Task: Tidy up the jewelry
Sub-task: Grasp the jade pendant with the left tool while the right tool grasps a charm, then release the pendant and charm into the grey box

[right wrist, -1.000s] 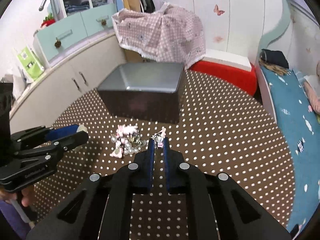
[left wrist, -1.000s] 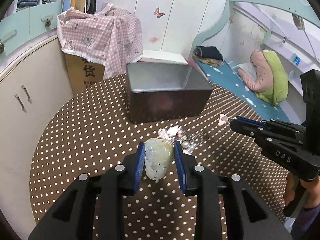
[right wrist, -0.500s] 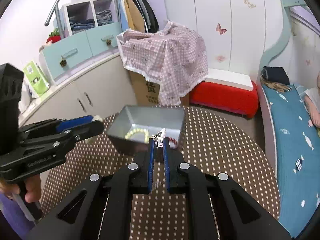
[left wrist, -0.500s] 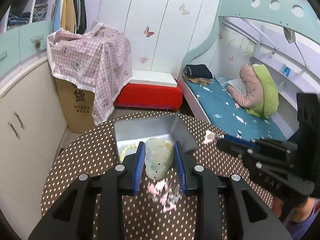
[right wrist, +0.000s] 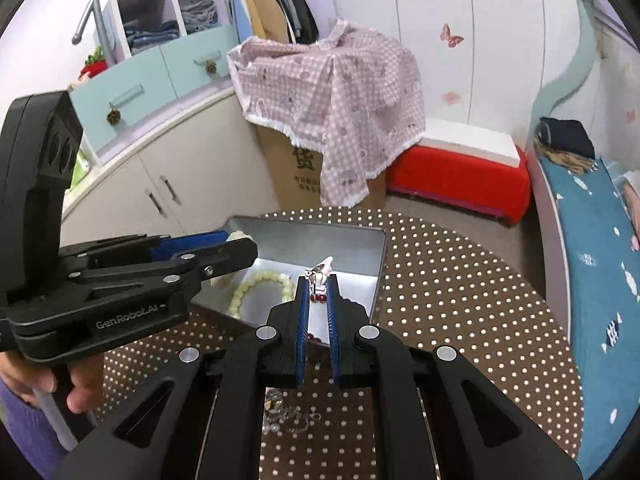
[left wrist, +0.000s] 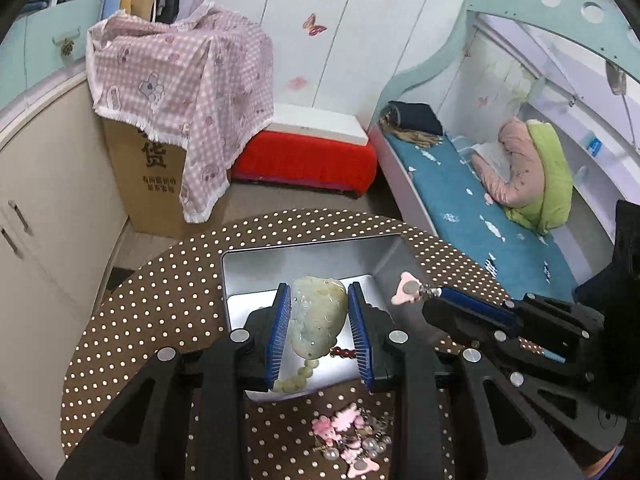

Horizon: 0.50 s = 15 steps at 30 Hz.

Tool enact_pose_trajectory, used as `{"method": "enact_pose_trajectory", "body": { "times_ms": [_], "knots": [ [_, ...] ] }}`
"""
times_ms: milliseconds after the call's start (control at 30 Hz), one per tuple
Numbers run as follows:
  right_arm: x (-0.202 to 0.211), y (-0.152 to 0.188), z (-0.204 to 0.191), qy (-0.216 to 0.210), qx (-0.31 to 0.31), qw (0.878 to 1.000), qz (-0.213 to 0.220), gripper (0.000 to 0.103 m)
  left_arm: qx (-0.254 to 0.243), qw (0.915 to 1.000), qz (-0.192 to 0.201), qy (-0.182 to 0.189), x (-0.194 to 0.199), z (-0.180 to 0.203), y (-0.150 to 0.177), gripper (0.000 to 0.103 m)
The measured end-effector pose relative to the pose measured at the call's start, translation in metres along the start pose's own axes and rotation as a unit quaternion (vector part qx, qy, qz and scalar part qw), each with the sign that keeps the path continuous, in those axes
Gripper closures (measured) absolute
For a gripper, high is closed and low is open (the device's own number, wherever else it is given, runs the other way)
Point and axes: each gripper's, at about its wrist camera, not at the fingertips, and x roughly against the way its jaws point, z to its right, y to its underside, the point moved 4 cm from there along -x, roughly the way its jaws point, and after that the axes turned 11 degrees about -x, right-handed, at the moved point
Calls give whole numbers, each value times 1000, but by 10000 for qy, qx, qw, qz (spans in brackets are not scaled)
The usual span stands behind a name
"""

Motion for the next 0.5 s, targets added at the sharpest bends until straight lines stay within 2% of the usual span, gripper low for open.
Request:
{"method": "enact_pose_trajectory", "body": {
  "times_ms": [267, 500],
  "knots": [
    [-18, 3, 0, 8, -3, 9999, -169, 94, -75, 9997, -229, -81, -17, 3, 7, 76],
    [-24, 6, 1, 3, -50, 9997, -237, 94, -112, 9997, -195, -119, -15, 6, 5, 77]
  ]
}}
